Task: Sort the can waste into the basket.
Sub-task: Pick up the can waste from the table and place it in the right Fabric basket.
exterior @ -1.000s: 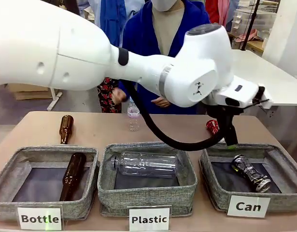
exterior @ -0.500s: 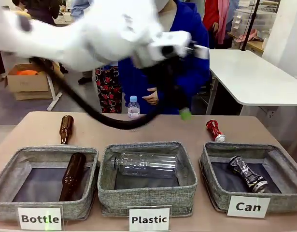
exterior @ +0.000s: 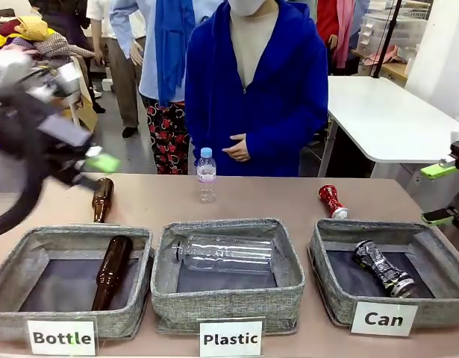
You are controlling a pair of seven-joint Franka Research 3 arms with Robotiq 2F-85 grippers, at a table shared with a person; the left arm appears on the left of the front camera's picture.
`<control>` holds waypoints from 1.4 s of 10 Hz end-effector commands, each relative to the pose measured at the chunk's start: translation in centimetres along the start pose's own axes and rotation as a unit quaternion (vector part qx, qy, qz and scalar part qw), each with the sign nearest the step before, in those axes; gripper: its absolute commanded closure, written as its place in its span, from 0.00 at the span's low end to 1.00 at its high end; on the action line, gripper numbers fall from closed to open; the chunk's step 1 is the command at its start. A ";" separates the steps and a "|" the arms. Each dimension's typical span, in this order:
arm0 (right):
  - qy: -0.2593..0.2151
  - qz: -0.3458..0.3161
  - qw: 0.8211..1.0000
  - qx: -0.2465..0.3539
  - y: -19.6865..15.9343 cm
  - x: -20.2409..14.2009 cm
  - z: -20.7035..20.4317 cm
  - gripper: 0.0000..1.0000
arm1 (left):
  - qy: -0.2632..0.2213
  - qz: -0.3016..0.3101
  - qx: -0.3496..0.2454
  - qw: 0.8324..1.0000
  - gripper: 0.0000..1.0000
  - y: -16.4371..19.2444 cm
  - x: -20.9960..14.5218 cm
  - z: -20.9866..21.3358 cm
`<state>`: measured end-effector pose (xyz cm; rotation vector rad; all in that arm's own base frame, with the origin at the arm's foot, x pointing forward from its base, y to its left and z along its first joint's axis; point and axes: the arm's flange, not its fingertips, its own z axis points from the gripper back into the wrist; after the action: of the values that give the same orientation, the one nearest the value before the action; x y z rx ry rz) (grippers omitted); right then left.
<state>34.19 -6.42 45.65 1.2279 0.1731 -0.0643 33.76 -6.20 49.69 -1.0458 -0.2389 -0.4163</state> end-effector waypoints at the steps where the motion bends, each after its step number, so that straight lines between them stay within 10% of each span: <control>1: -0.046 -0.040 0.997 0.048 0.1 0.9 3.6 0.00 | -0.145 0.103 -0.075 0.981 0.00 5.0 -5.8 5.5; 3: -0.014 -0.021 0.999 0.020 -1.0 0.7 1.3 0.00 | -0.240 0.105 -0.126 0.957 0.00 8.1 -9.5 9.8; 4: -0.014 -0.021 0.999 0.020 -1.0 0.7 1.3 0.00 | -0.116 0.103 -0.070 0.985 0.00 6.2 -6.2 7.2; 13: -0.015 -0.028 0.999 0.019 -1.0 1.2 1.4 0.00 | -0.116 0.103 -0.070 0.985 0.00 6.2 -6.2 7.2; 14: -0.032 -0.045 0.988 -0.147 1.4 2.2 -0.8 0.00 | -0.116 0.103 -0.070 0.985 0.00 6.2 -6.2 7.2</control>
<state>35.82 -7.57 44.97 1.1591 0.1733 -0.1355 31.19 4.04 45.80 -1.2354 -0.2934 -0.1145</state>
